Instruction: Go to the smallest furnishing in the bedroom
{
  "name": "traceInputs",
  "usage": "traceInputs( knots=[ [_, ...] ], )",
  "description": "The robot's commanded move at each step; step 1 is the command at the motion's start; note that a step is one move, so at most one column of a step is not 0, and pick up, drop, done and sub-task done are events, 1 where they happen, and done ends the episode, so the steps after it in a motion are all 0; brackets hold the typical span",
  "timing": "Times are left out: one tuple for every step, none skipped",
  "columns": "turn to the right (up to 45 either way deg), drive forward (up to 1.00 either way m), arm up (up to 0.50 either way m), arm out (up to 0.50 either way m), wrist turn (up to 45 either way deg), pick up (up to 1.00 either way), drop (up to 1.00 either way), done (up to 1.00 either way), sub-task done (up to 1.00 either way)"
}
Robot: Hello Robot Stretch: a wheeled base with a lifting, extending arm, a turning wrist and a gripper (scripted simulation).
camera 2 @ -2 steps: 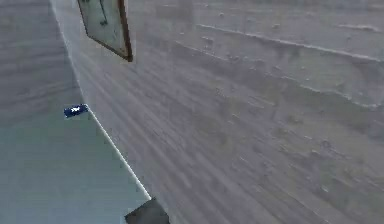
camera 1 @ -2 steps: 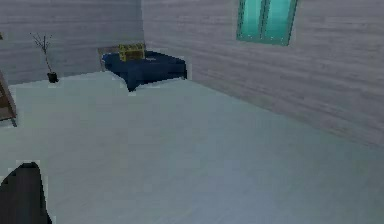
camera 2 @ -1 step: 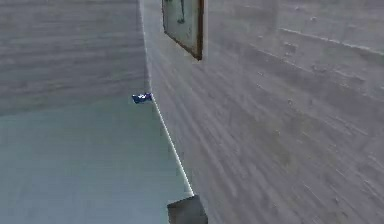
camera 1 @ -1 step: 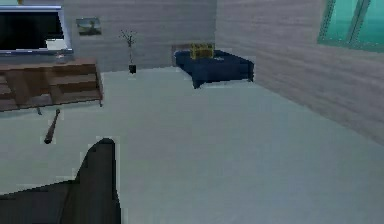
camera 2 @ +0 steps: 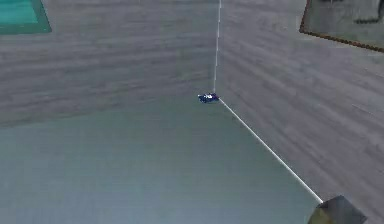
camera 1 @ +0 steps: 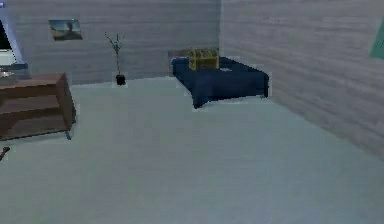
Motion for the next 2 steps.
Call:
traceInputs(
  knots=[
    [0.0,1.00,0.00,0.00,0.0,0.00,0.00,0.00,0.00],
    [0.0,1.00,0.00,0.00,0.0,0.00,0.00,0.00,0.00]
  ],
)
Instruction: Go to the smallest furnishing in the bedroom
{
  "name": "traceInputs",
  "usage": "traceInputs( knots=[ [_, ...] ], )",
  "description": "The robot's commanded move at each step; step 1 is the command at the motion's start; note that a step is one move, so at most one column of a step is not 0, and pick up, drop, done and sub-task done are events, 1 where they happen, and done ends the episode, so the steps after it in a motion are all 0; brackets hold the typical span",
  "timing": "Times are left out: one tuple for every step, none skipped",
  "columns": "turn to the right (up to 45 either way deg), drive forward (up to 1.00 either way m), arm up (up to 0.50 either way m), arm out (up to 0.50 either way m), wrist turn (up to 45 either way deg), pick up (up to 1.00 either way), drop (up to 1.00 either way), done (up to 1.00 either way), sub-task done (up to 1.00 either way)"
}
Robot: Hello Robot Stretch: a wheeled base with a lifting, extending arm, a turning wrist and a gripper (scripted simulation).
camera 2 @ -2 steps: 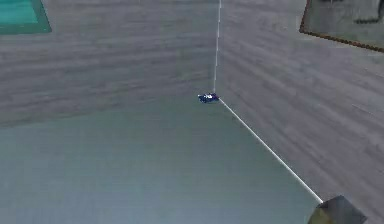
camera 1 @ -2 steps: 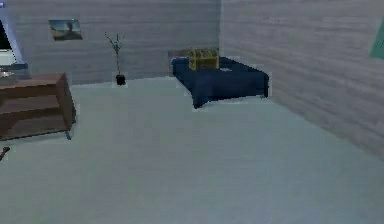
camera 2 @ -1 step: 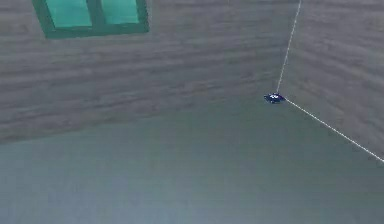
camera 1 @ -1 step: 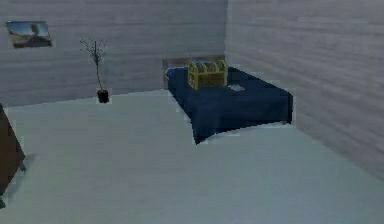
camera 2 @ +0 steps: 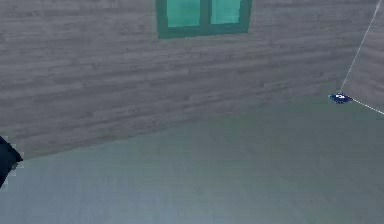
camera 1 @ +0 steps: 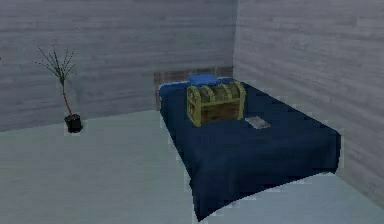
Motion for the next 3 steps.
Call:
traceInputs(
  knots=[
    [0.0,0.30,0.00,0.00,0.0,0.00,0.00,0.00,0.00],
    [-45.0,0.00,0.00,0.00,0.0,0.00,0.00,0.00,0.00],
    [-45.0,0.00,0.00,0.00,0.0,0.00,0.00,0.00,0.00]
  ],
)
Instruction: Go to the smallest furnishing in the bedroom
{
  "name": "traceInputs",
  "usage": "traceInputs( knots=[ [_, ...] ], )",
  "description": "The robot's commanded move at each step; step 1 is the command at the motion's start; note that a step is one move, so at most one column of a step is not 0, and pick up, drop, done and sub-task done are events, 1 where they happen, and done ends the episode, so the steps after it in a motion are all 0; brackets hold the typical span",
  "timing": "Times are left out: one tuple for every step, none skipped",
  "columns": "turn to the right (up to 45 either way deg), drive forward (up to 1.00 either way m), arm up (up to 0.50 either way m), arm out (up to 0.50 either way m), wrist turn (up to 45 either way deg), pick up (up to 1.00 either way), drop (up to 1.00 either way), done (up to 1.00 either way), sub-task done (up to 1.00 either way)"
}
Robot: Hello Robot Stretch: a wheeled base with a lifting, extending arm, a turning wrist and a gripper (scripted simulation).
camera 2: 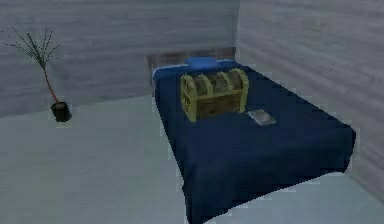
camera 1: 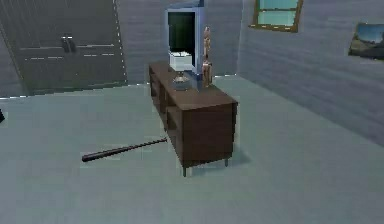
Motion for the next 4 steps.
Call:
traceInputs(
  knots=[
    [-45.0,0.00,0.00,0.00,0.0,0.00,0.00,0.00,0.00],
    [0.0,1.00,0.00,0.00,0.0,0.00,0.00,0.00,0.00],
    [-6.0,0.00,0.00,0.00,0.0,0.00,0.00,0.00,0.00],
    [0.0,0.85,0.00,0.00,0.0,0.00,0.00,0.00,0.00]
  ],
)
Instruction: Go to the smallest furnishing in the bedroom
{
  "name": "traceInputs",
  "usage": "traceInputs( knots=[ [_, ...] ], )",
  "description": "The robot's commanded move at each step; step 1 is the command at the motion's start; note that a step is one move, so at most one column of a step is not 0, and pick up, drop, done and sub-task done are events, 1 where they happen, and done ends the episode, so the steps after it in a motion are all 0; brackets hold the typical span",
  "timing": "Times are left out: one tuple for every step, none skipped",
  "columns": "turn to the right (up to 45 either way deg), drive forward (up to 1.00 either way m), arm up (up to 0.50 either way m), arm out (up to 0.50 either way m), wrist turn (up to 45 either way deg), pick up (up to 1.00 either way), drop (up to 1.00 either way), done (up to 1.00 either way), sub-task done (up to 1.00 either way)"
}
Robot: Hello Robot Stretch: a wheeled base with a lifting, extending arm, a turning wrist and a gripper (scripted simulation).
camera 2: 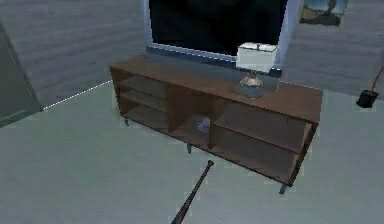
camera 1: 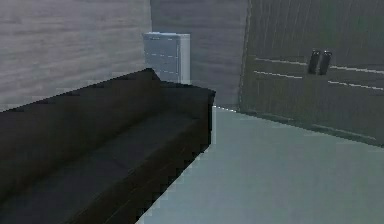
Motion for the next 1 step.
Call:
traceInputs(
  knots=[
    [27.0,0.00,0.00,0.00,0.0,0.00,0.00,0.00,0.00]
  ],
)
